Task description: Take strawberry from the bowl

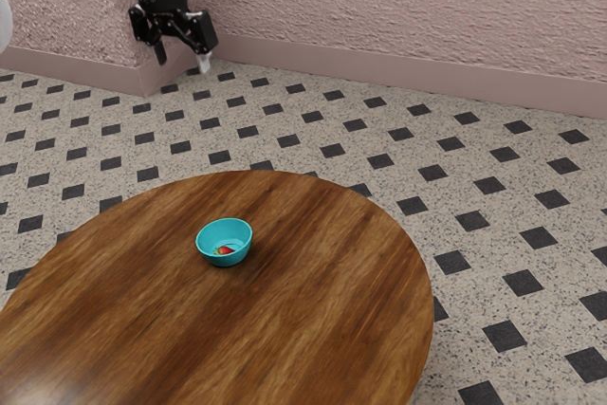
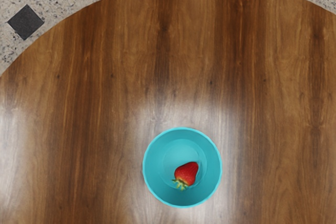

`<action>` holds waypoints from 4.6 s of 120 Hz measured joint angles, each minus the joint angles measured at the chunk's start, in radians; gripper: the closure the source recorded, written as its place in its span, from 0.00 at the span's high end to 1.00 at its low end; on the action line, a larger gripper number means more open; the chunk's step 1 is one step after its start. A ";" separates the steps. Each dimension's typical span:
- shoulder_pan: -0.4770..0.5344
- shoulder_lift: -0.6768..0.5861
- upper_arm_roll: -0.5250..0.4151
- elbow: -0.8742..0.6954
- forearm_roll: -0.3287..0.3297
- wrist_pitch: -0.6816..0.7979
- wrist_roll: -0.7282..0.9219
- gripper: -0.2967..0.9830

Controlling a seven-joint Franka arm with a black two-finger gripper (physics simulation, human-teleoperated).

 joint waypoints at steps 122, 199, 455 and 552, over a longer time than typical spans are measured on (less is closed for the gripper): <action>0.002 0.282 -0.048 -0.257 0.033 0.504 0.292 0.77; 0.019 0.158 -0.017 -0.594 -0.005 0.694 0.616 0.77; 0.012 0.187 0.010 -0.720 -0.198 0.755 0.468 0.24; -0.171 0.006 0.007 -0.711 -0.103 0.675 0.386 0.23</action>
